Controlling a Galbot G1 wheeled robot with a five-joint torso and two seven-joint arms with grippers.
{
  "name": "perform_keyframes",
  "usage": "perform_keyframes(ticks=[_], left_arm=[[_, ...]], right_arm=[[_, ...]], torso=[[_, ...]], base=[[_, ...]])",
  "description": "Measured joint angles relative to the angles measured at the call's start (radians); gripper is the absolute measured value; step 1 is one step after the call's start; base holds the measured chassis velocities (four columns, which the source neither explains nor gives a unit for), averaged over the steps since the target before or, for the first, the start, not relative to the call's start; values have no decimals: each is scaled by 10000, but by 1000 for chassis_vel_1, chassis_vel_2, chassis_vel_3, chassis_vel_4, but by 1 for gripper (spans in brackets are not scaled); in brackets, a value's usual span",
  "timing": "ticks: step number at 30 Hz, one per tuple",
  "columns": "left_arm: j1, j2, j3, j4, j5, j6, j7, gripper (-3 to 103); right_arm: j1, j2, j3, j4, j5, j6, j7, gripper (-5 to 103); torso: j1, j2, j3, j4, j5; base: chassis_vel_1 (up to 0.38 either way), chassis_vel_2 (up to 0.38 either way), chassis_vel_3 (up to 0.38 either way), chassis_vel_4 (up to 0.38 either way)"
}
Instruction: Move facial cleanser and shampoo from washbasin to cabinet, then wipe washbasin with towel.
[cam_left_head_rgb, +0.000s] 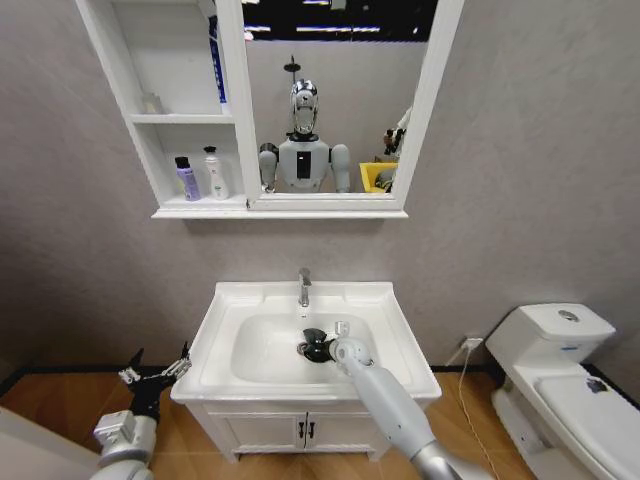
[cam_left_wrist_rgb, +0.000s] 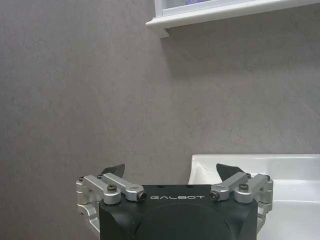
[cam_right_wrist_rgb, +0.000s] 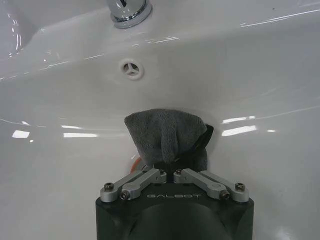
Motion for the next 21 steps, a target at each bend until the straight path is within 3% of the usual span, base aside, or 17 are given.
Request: perform_keyframes(ticks=[21], left_arm=[[0,0,0,0,0,0,0,100]], right_arm=[[117,905,6,-1101,-1155,593,-813,2]], torso=[[0,1,-1,4,2]], base=[[0,0,0,0]])
